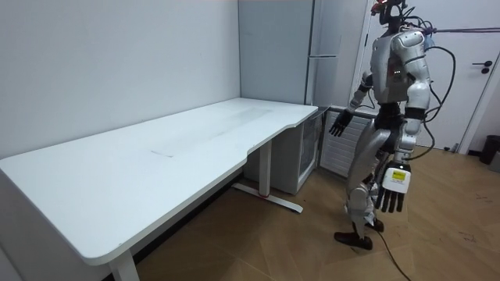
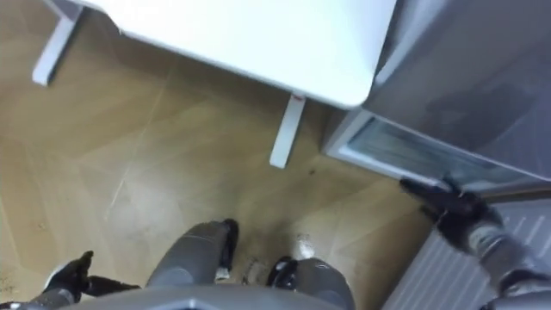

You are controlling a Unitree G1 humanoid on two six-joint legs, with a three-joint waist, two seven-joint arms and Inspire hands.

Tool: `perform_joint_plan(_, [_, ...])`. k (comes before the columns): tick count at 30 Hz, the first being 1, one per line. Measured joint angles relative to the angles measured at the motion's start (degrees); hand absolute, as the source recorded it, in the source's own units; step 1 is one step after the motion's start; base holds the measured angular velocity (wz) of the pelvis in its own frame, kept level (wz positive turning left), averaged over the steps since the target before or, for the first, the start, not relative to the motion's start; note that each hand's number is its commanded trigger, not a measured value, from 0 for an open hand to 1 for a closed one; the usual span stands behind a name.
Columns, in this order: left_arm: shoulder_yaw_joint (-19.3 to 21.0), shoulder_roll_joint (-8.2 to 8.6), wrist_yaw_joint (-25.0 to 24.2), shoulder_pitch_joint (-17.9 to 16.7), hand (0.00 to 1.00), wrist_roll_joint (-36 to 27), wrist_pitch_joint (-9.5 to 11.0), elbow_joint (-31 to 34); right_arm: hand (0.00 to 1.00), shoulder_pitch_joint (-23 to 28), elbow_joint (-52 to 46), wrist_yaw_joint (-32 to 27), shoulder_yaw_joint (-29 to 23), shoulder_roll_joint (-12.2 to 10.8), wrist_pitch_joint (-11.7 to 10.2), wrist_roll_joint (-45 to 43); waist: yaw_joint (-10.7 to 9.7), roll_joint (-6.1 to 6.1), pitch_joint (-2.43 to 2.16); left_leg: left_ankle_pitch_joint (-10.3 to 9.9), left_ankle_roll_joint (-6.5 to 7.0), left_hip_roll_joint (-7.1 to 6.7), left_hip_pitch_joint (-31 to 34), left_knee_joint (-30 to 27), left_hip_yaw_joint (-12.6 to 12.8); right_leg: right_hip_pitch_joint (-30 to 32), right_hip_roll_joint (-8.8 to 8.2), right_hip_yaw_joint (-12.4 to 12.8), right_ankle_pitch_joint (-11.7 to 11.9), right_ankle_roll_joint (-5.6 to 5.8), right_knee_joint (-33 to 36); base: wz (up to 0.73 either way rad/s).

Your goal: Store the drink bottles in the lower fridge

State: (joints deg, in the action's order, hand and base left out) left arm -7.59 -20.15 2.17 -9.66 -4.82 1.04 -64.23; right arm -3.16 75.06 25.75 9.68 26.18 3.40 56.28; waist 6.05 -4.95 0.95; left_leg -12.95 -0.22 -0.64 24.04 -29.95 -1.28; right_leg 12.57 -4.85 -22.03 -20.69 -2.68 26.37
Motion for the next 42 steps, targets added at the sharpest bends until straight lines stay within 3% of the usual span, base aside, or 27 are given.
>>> perform_joint_plan(2, [1.4, 0.99, 0.7, -0.9, 0.00, 1.0, 0.2, 0.1, 0.00, 3.5, 0.0, 0.7, -0.9, -1.3, -0.1, -5.4, -1.1, 0.35, -0.26, 0.0, 0.00, 0.16, -2.5, 1.6, 0.7, -2.5, 0.23, 0.2, 0.7, 0.15, -2.3, -0.14])
perform_joint_plan(5, [1.8, 2.31, 2.3, -0.8, 0.00, 3.6, 0.3, -0.2, 0.00, 6.8, 0.0, 0.7, -0.9, -4.2, -0.5, -10.1, -1.7, 0.56, -0.19, 0.0, 0.00, 0.38, -6.2, 3.7, 1.5, -6.0, 1.15, 1.7, 1.8, 0.48, -5.6, -0.19])
perform_joint_plan(11, [1.9, 5.98, 4.6, -1.1, 0.00, 7.8, 1.0, -0.2, 0.00, 9.1, 0.0, -1.2, -0.9, -9.8, -1.5, -12.9, -3.2, 0.74, -0.10, 0.0, -0.03, 0.78, -12.8, 7.5, 4.0, -11.6, 1.83, 4.1, 3.1, 0.84, -10.0, -0.22])
perform_joint_plan(14, [1.9, 6.12, 5.1, -0.7, 0.00, 7.7, 1.0, 0.2, 0.00, 8.9, -0.3, -3.1, -0.9, -11.4, -1.7, -12.9, -4.4, 0.68, -0.24, 0.0, -0.04, 0.79, -13.8, 8.4, 4.5, -12.4, 1.94, 4.4, 3.3, 0.91, -10.9, -0.08])
perform_joint_plan(21, [2.2, 7.60, 6.0, -0.5, 0.00, 7.9, 0.9, 0.1, 0.00, 8.9, -0.1, -5.9, -1.1, -12.2, -2.7, -19.7, -5.8, 1.32, -0.69, 0.0, -0.04, 0.82, -17.3, 11.1, 6.3, -15.0, 2.25, 6.2, 4.6, 1.31, -13.2, -0.15])
perform_joint_plan(26, [3.2, 8.49, 5.6, 0.3, 0.00, 9.0, 1.0, 0.0, 0.00, 9.5, 0.6, -7.7, -4.5, -14.4, -3.1, -23.2, -6.5, 1.71, -0.62, 0.0, -0.04, 0.82, -20.9, 13.0, 7.3, -17.8, 2.54, 7.9, 5.4, 1.64, -14.7, -0.16])
perform_joint_plan(27, [3.3, 8.54, 5.6, 0.5, 0.00, 9.4, 1.0, 0.0, 0.00, 9.5, 0.7, -7.8, -5.0, -14.4, -3.2, -23.6, -6.5, 1.68, -0.75, 0.0, -0.04, 0.84, -20.9, 13.1, 7.3, -17.8, 2.57, 8.0, 5.5, 1.63, -14.8, -0.06])
perform_joint_plan(33, [7.3, 9.31, 4.6, 1.3, 0.00, 10.0, 0.8, -2.2, 0.00, 9.5, 0.8, -8.3, -7.5, -15.0, -3.2, -27.4, -7.2, 1.98, -0.56, 0.0, 0.01, 1.16, -22.8, 14.0, 8.8, -18.5, 2.94, 10.3, 6.1, 1.71, -14.9, -0.19])
perform_joint_plan(42, [7.7, 10.18, 4.3, 1.9, 0.00, 11.8, 0.1, -2.0, 0.00, 8.8, -0.2, -11.2, -9.2, -15.0, -3.1, -30.4, -7.4, 2.95, -0.54, 0.0, 0.08, 1.35, -23.7, 14.4, 9.4, -18.5, 3.13, 11.7, 6.5, 1.64, -14.7, -0.08])
